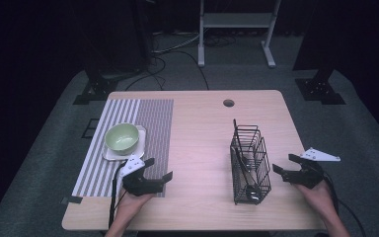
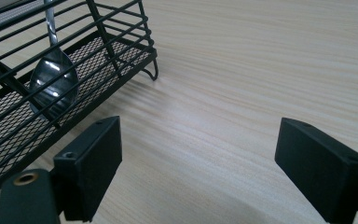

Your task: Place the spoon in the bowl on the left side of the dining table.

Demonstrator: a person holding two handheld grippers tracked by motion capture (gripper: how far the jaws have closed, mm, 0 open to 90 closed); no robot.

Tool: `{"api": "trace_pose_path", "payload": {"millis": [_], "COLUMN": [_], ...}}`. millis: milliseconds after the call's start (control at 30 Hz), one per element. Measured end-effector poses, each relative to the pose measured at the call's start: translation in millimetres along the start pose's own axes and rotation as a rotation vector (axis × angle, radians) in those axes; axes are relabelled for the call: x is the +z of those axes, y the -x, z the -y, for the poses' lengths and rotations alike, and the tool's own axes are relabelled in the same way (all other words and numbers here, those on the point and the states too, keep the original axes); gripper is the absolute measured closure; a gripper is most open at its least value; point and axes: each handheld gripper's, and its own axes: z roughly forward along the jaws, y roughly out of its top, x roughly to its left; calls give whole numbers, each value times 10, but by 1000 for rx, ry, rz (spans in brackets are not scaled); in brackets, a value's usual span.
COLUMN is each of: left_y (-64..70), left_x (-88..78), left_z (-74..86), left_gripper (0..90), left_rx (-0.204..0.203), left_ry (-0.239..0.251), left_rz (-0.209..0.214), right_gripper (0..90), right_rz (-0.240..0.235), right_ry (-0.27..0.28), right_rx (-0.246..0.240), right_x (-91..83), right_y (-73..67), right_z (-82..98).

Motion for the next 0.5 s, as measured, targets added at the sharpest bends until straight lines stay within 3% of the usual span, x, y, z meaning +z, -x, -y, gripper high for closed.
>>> {"api": "trace_pose_path", "payload": {"millis": [167,267,500], "left_y": [40,62,117], "left_x": [13,56,196], "left_z": [-44,-129,-206], "left_gripper": [84,84,85], "left_rx": [-5,-34,-37], "left_ry": [22,46,15], "left_rz": [10,42,85], "right_gripper": [136,136,136], "right_rz": [8,11,14], "right_ry": [-1,-3,-3], "right_rx": [2,0,8], "right_x": [-3,7,2], "right_y": [2,-6,4], "right_z": [0,-3,0]}}
